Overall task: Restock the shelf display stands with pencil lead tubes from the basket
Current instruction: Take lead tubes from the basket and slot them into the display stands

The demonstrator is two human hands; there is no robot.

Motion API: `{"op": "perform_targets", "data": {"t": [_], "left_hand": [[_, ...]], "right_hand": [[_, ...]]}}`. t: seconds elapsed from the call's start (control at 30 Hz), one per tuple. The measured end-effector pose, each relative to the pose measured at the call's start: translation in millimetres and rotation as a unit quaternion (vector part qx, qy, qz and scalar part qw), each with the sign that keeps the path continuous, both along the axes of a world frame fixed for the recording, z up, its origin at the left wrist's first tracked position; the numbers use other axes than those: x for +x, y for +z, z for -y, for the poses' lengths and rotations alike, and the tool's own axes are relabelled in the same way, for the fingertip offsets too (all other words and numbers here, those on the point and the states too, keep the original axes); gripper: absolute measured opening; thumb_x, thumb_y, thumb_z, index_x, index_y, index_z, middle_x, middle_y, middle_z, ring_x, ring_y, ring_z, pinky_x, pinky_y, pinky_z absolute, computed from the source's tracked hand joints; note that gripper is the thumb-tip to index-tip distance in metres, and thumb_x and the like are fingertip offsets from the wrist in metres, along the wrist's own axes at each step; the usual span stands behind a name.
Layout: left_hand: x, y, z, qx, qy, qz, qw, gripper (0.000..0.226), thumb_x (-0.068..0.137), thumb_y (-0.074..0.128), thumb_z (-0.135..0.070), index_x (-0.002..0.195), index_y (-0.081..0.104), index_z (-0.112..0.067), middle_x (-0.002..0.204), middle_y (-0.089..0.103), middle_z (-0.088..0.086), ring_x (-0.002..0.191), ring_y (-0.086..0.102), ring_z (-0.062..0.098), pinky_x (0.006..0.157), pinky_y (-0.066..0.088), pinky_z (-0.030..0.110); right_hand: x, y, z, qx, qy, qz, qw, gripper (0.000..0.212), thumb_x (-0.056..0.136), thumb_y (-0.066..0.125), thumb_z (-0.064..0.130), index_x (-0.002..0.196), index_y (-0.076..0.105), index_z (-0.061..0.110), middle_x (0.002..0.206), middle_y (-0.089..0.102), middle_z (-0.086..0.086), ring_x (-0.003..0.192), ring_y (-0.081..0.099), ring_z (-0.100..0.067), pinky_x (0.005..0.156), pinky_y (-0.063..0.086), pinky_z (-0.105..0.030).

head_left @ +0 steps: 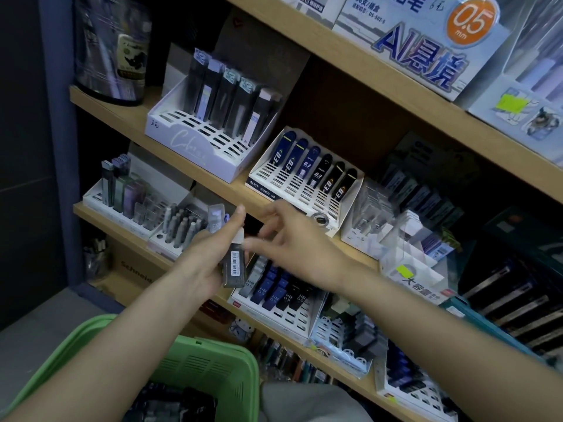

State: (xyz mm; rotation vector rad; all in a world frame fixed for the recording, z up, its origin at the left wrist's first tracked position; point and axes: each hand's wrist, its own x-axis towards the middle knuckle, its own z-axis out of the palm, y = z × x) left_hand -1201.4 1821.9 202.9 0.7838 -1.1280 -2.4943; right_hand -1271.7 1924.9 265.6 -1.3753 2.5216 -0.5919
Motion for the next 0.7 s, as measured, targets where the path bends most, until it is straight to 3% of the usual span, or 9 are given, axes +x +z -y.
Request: {"op": "perform_targets", "data": {"t": [0.07,0.13,0.27,0.33,0.43,0.57,0.7], "left_hand": [[1,1,-2,-0.009,-0.003,0.000,1.000,0.049,0.082,0.061,-0.049,0.109,0.063,-0.008,0.075,0.066,0.007,0.059,0.062,0.015,0.047,0.051,0.024],[3,3,-4,0.003,-0.010,-0.013,1.000,0.046,0.085,0.057,-0.048,0.109,0.064,-0.009,0.069,0.070,0.004,0.053,0.066,0.012,0.042,0.050,0.021],[6,3,-4,0.029,-0.024,-0.028,0.999,0.055,0.087,0.049,-0.051,0.117,0.060,-0.007,0.080,0.074,0.008,0.060,0.071,0.015,0.042,0.050,0.024],[7,3,-4,0.024,-0.025,-0.024,0.999,0.055,0.090,0.044,-0.054,0.114,0.060,-0.007,0.079,0.074,0.008,0.058,0.070,0.015,0.041,0.049,0.023],[8,4,-6,0.018,-0.015,-0.021,1.000,0.047,0.092,0.044,-0.049,0.109,0.060,-0.008,0.077,0.072,0.010,0.055,0.069,0.016,0.041,0.049,0.020],[7,0,-12,-0.002,-0.004,-0.012,1.000,0.038,0.091,0.050,-0.046,0.093,0.057,-0.008,0.061,0.058,0.003,0.052,0.051,0.015,0.051,0.044,0.025],[7,3,-21,0.004,-0.011,-0.012,1.000,0.033,0.091,0.052,-0.042,0.081,0.054,-0.010,0.065,0.048,0.001,0.056,0.044,0.013,0.049,0.045,0.022]], "right_hand": [[8,-8,2,0.016,0.009,0.063,0.998,0.062,0.081,0.071,0.037,0.132,0.040,0.021,0.093,0.054,0.011,0.071,0.056,0.000,0.062,0.047,-0.013],[11,-11,5,0.002,0.015,0.101,0.995,0.057,0.080,0.074,0.028,0.128,0.046,0.020,0.089,0.053,0.011,0.068,0.054,-0.001,0.064,0.048,-0.016],[9,-15,10,-0.010,0.001,0.149,0.989,0.037,0.077,0.077,0.017,0.107,0.056,0.020,0.094,0.061,0.001,0.073,0.061,-0.014,0.078,0.056,-0.043],[8,-16,11,-0.031,-0.021,0.186,0.982,0.033,0.079,0.075,0.012,0.099,0.051,0.023,0.094,0.061,-0.001,0.073,0.063,-0.016,0.073,0.059,-0.039],[6,-14,9,-0.113,-0.060,0.224,0.966,0.034,0.085,0.068,0.009,0.107,0.044,0.014,0.094,0.061,-0.005,0.071,0.064,-0.013,0.064,0.059,-0.027],[6,-5,-8,-0.196,-0.072,0.194,0.959,0.017,0.093,0.057,0.013,0.102,0.043,0.017,0.093,0.061,-0.006,0.081,0.068,-0.021,0.070,0.060,-0.038],[0,15,-41,-0.266,-0.073,0.179,0.944,0.011,0.096,0.050,0.013,0.097,0.044,0.021,0.100,0.064,-0.011,0.083,0.069,-0.019,0.069,0.059,-0.032]]}}
